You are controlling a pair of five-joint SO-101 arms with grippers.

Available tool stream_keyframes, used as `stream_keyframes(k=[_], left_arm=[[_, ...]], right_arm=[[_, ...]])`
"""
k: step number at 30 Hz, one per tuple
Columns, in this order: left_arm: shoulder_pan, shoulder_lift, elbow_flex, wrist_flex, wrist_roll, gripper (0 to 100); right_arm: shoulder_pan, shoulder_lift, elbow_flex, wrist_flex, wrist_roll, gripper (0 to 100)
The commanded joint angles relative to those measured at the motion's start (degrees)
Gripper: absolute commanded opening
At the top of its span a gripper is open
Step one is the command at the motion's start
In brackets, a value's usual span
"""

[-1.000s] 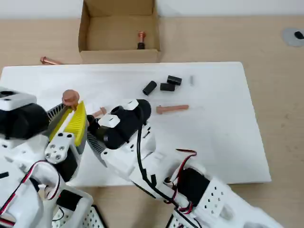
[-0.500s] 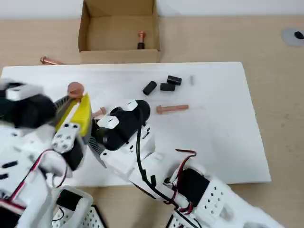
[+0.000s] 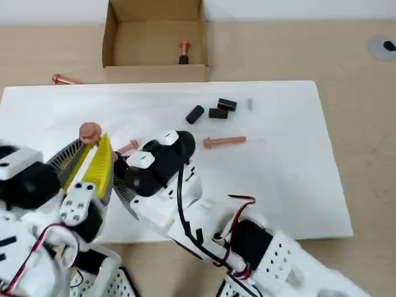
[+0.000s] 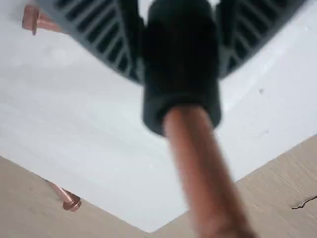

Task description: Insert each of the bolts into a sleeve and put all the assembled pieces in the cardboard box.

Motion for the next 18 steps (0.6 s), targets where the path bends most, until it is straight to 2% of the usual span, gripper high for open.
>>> stream_keyframes(k=[1,18], left_arm=[[-0.4,0.0,-5.6,1.7,-0.4,0],[-0.2,0.0,-2.7,1.2,1.8,0]], right_arm=[[-0.5,-1.9,-2.9,-1.7,-0.3,0.9],[-0.5,-1.9,-3.5,-1.7,-0.4,0.9]])
